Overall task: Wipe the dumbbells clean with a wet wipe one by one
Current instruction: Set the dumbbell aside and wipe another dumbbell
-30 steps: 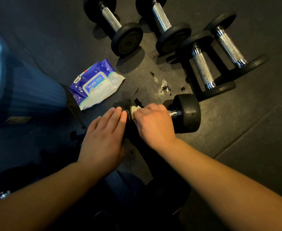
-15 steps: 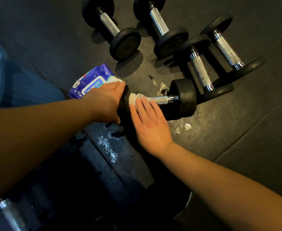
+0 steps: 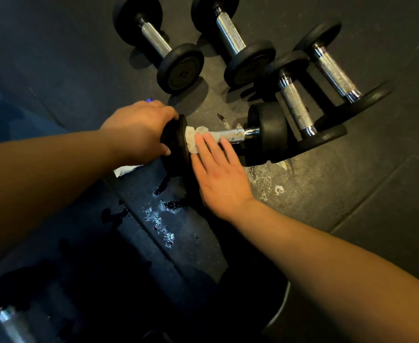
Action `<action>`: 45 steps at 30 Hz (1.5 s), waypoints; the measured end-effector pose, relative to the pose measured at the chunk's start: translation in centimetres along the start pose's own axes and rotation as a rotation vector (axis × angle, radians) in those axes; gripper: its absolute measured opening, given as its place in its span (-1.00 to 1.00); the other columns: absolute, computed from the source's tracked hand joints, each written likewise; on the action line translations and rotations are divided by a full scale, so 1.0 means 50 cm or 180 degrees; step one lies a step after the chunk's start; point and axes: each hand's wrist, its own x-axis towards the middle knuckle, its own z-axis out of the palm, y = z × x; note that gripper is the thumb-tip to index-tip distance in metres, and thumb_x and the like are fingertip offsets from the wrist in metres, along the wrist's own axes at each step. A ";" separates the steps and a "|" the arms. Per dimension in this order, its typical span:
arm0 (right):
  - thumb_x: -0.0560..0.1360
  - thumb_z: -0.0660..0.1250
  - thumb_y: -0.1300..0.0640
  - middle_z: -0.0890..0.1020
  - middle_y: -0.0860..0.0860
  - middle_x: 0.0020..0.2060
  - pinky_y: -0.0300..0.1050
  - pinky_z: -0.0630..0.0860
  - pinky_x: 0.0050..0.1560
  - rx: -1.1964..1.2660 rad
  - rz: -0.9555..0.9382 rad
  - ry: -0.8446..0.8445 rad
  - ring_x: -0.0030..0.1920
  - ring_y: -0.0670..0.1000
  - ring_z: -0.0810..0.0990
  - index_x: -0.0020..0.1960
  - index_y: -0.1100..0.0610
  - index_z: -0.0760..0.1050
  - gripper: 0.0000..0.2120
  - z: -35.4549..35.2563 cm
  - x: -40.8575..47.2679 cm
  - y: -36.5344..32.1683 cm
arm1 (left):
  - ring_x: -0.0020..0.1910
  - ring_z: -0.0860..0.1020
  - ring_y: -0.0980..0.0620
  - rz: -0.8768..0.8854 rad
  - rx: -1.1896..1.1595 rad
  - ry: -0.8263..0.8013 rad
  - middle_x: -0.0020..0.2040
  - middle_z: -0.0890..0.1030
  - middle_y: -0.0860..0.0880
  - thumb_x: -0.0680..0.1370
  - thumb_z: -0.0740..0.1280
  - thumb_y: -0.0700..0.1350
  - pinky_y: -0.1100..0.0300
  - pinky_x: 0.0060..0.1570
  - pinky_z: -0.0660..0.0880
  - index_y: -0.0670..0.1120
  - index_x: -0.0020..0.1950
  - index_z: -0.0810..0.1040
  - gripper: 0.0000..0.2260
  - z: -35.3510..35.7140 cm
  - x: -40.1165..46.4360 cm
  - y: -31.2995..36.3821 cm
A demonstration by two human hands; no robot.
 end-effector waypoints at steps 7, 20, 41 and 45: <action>0.55 -0.16 0.11 0.14 0.29 0.57 0.23 -0.03 0.56 -0.0274 0.0015 -0.0318 0.59 0.29 0.05 0.53 0.27 0.25 -0.39 -0.017 0.060 0.008 | 0.43 0.31 -0.14 -0.0077 0.0036 0.0179 0.47 0.34 -0.08 0.54 0.35 0.04 -0.08 0.33 0.35 -0.07 0.53 0.23 -0.39 0.014 0.005 0.007; 0.56 -0.22 0.10 0.02 0.29 0.59 0.22 -0.12 0.57 -0.0408 0.0041 -0.0679 0.60 0.26 -0.05 0.59 0.29 0.07 -0.36 -0.039 0.065 0.008 | 0.55 0.12 -0.09 -0.0034 -0.0024 -0.0270 0.57 0.13 -0.11 0.42 0.51 0.06 0.02 0.44 0.21 -0.13 0.61 -0.04 -0.03 -0.004 0.031 0.015; 0.55 -0.12 0.12 0.31 0.36 0.45 0.21 0.08 0.52 -0.0388 0.0091 -0.0774 0.48 0.32 0.24 0.39 0.26 0.39 -0.46 -0.099 0.079 0.010 | 0.59 -0.02 -0.08 -0.0142 0.0117 -0.0186 0.62 -0.05 -0.12 0.42 0.46 0.14 0.00 0.53 0.11 -0.12 0.61 -0.14 0.02 0.036 -0.010 0.031; 0.52 -0.17 0.13 0.39 0.33 0.41 0.19 0.19 0.46 -0.0343 0.0001 -0.0665 0.39 0.31 0.35 0.33 0.23 0.42 -0.45 -0.083 0.079 0.014 | 0.59 -0.03 -0.07 -0.0128 0.0089 -0.0113 0.62 -0.06 -0.11 0.44 0.44 0.12 0.00 0.51 0.11 -0.11 0.61 -0.14 -0.02 0.041 -0.023 0.032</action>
